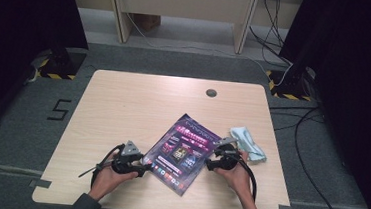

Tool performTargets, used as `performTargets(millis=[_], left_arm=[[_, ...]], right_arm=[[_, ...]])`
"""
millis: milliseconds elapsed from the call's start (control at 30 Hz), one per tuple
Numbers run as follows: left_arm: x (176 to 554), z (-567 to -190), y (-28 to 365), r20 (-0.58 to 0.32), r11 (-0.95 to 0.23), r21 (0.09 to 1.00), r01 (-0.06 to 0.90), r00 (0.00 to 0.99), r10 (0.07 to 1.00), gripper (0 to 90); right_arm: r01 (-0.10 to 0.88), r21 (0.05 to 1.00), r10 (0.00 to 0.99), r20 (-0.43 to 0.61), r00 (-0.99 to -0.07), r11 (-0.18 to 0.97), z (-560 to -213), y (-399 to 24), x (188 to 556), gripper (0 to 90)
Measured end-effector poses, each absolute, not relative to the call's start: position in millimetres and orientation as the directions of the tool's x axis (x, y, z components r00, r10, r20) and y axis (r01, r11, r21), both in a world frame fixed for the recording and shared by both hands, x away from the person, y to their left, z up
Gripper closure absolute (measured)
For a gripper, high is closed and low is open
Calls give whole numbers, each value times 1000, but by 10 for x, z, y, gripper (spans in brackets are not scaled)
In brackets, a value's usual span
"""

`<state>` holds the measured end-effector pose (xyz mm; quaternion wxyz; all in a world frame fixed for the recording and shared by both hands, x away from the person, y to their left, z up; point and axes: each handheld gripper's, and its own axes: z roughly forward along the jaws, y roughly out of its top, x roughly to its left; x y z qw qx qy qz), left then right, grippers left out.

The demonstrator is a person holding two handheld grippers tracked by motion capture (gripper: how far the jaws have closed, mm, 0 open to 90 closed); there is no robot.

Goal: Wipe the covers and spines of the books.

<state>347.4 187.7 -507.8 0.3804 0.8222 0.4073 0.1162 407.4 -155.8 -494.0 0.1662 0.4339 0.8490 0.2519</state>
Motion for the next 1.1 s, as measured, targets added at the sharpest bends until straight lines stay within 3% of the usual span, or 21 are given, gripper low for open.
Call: performTargets(millis=[267,567,733,1100], left_arm=[[3333,-5081,1849,-91,-427,693,581,658,748,464],[3192,-5077,1757,-100,-459,689,561,701,707,451],[3088,-5071,1688,-96,-480,684,549,720,687,436],[3000,-5077,1577,-74,-504,687,524,740,668,419]], right_arm=[[656,610,828,0,-561,444,-4860,-1556,4042,304],[656,585,792,37,-609,477,-4902,-1460,3979,296],[685,584,792,115,-600,435,-4961,-1437,3976,294],[680,599,803,102,-588,422,-4987,-1389,4045,251]])
